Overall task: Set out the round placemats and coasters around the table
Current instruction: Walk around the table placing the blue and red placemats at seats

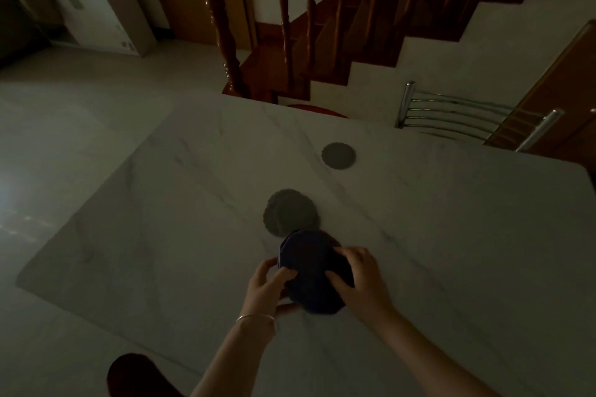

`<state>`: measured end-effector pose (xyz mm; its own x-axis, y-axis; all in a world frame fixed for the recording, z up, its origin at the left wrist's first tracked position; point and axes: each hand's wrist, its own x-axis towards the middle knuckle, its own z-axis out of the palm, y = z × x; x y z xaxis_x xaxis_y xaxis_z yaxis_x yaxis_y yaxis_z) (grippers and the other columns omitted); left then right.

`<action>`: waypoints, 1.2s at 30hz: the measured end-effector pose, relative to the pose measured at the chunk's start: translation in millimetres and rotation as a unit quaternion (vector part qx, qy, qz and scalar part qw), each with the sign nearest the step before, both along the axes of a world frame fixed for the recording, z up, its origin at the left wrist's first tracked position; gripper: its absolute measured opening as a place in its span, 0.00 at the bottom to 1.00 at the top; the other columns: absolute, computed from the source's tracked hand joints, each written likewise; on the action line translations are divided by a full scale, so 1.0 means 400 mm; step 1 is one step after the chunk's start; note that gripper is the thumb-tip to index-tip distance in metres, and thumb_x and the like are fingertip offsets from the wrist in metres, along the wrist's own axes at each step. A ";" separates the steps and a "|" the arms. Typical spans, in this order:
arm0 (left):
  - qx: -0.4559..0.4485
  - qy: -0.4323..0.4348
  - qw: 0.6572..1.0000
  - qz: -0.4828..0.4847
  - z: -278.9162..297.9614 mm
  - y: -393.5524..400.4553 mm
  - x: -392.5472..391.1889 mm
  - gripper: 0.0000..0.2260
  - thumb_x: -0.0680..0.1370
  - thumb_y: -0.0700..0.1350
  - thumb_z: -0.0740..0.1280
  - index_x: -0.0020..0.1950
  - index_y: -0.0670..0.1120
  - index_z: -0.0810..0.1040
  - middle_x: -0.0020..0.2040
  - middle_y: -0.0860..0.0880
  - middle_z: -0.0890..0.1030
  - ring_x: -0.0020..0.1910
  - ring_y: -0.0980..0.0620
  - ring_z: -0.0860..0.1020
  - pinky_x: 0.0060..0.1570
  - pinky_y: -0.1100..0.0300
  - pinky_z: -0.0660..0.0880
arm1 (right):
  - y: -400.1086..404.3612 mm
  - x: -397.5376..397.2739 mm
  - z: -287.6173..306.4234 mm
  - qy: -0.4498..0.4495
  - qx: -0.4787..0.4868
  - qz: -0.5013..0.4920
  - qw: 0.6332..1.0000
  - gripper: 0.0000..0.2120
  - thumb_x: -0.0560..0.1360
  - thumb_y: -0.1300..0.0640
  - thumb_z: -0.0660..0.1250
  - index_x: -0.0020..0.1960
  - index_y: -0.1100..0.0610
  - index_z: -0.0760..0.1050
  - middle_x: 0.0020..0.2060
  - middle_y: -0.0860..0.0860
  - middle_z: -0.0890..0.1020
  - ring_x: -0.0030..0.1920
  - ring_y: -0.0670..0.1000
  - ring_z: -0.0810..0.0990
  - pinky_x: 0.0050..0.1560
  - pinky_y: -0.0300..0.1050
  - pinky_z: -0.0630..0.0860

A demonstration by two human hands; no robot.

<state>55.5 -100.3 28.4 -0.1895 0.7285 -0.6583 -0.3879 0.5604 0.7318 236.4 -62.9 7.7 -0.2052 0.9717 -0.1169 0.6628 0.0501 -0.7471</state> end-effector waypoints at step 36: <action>0.019 -0.071 0.957 -0.279 0.169 -0.207 0.778 0.09 0.74 0.41 0.67 0.53 0.50 0.75 0.52 0.44 0.79 0.44 0.42 0.82 0.35 0.53 0.80 | -0.417 0.781 0.232 0.249 -0.058 -0.367 0.894 0.21 0.68 0.59 0.73 0.57 0.48 0.69 0.51 0.39 0.74 0.51 0.43 0.76 0.44 0.41 0.76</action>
<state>366.6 -183.3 95.9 0.3267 0.7139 -0.6194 -0.1326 0.6835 0.7178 548.7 -229.8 100.6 0.4290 0.8530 -0.2972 0.0680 -0.3585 -0.9310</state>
